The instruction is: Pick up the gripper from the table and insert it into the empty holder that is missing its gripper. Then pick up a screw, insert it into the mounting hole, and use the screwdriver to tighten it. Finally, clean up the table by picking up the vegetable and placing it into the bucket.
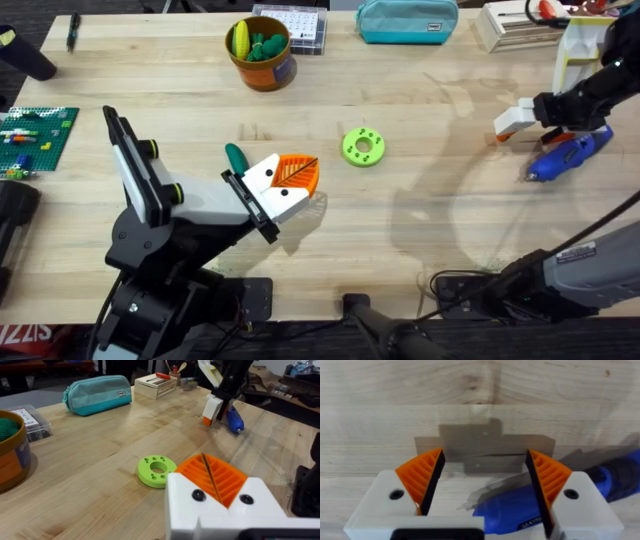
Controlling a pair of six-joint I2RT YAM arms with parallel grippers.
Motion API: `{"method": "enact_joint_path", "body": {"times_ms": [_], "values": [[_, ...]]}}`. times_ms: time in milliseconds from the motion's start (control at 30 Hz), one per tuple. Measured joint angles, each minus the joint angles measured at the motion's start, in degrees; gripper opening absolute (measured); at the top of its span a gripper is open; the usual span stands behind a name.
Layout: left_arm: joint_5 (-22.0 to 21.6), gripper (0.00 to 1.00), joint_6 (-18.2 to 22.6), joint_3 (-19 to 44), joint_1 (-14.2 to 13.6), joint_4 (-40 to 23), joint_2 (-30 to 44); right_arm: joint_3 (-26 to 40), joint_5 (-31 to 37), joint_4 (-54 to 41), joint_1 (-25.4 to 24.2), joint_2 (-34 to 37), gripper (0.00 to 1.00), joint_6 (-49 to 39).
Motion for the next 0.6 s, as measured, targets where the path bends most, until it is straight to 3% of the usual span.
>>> {"method": "enact_joint_path", "body": {"times_ms": [200,600], "values": [[0.01,0.013,-0.03,0.0,0.0,0.14,0.01,0.0,-2.34,-0.69,0.0,0.21,0.993,0.03],[0.0,0.013,-0.03,0.0,0.0,0.14,-0.01,0.3,-19.03,2.08,0.2,0.11,0.994,5.07]]}}
